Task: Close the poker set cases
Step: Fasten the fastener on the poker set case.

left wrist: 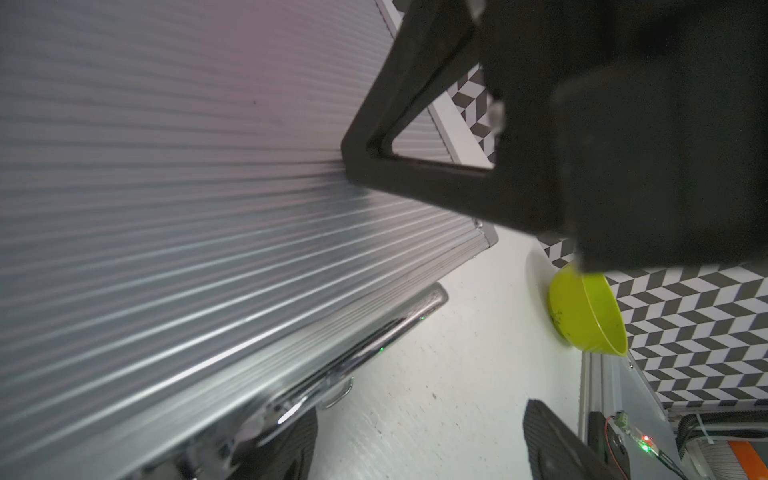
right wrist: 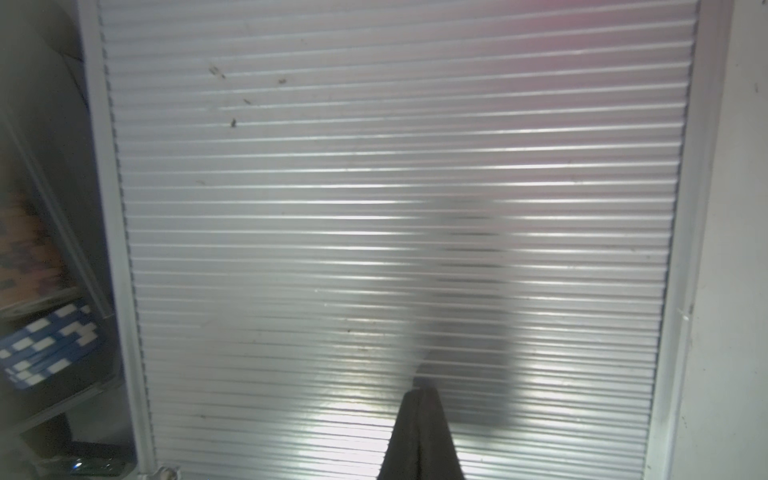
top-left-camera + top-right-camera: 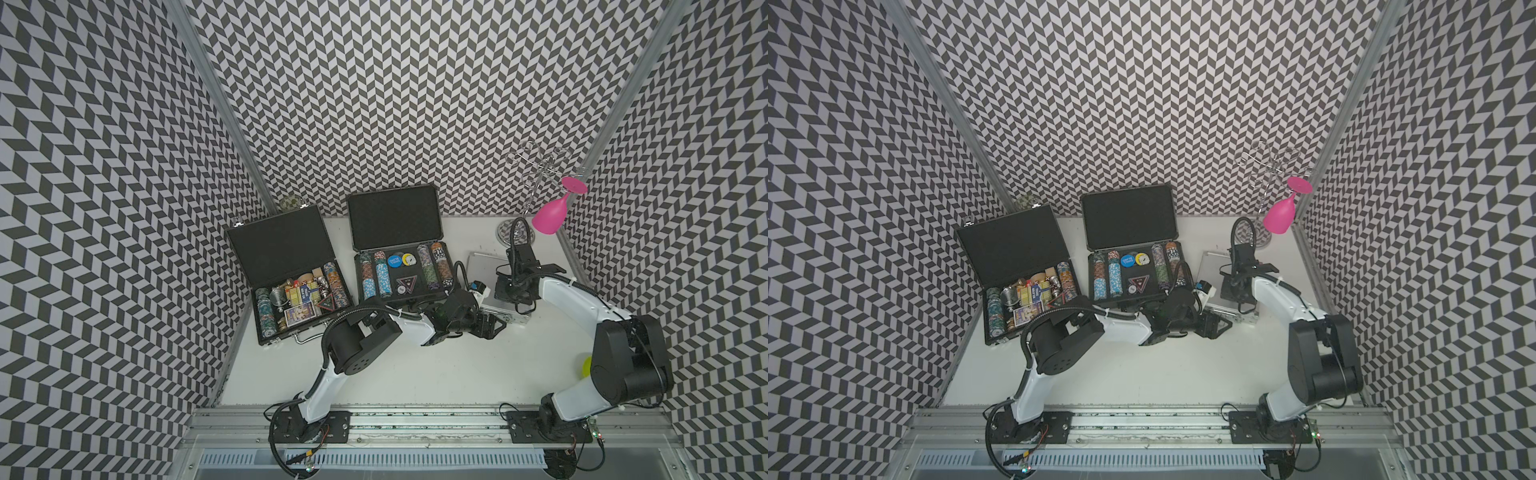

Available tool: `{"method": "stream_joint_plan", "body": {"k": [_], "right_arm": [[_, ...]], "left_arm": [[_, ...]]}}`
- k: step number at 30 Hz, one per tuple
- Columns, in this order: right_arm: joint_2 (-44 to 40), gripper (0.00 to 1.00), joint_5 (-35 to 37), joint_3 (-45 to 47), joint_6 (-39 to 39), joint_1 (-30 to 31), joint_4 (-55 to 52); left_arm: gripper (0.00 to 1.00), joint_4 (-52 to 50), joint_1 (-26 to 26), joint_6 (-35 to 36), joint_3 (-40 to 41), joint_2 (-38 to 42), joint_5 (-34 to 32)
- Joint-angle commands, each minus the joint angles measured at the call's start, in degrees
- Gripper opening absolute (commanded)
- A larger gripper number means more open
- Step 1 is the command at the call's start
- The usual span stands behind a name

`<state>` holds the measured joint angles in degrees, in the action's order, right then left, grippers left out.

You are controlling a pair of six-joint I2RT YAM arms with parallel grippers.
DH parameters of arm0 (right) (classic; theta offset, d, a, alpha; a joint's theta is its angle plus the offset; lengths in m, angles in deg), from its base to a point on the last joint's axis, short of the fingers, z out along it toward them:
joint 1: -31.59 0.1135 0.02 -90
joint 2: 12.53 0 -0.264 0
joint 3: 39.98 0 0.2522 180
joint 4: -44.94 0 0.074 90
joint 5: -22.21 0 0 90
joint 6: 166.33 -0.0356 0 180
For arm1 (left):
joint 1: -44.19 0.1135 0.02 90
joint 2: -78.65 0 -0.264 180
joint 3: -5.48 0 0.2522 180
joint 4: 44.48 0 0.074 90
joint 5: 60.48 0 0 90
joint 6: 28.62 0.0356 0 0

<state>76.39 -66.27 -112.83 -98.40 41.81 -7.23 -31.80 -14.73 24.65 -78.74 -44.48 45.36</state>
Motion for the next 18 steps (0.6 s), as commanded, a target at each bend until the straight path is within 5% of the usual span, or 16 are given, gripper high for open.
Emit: {"method": "stream_joint_plan", "body": {"k": [1,18], "right_arm": [[2.9,0.00,-1.7,2.2,0.0,0.5,-3.3],[2.8,0.00,-1.9,1.5,-0.2,0.5,-3.5]], "left_arm": [[0.80,-1.0,-0.3,0.6,-1.6,-1.3,-1.8],[0.84,-5.6,-0.4,0.6,-6.7,-5.9,-5.1]]}}
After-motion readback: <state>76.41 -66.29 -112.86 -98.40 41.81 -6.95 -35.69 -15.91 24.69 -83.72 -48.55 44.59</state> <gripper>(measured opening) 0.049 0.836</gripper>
